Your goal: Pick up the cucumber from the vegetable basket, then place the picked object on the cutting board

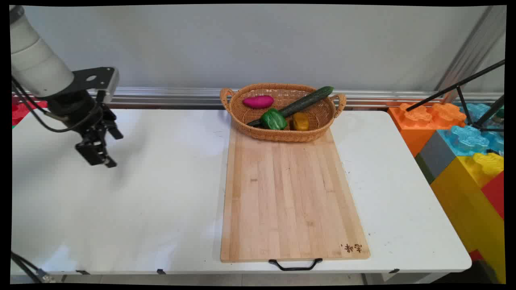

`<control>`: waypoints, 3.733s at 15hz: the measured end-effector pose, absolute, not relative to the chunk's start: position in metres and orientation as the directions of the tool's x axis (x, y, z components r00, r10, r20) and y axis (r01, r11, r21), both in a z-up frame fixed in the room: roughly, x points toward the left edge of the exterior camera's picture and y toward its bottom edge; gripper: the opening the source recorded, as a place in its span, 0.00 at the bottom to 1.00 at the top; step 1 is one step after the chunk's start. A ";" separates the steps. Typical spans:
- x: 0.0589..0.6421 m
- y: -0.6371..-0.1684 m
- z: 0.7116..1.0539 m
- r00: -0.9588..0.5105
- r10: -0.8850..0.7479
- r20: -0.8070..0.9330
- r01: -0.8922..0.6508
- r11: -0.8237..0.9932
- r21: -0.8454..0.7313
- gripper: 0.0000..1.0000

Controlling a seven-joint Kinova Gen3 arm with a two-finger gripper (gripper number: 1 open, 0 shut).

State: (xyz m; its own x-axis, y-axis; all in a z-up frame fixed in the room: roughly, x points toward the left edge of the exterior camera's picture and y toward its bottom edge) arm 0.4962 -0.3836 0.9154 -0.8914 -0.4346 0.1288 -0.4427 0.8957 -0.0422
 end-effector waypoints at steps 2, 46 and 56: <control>0.485 -0.394 0.914 -0.877 -0.445 0.181 -0.463 0.884 -0.072 1.00; 0.167 -0.709 0.768 -0.586 -0.478 0.654 -0.720 0.678 -0.150 0.00; 0.150 -0.675 0.833 -0.682 -0.319 0.658 -0.638 0.700 -0.322 0.00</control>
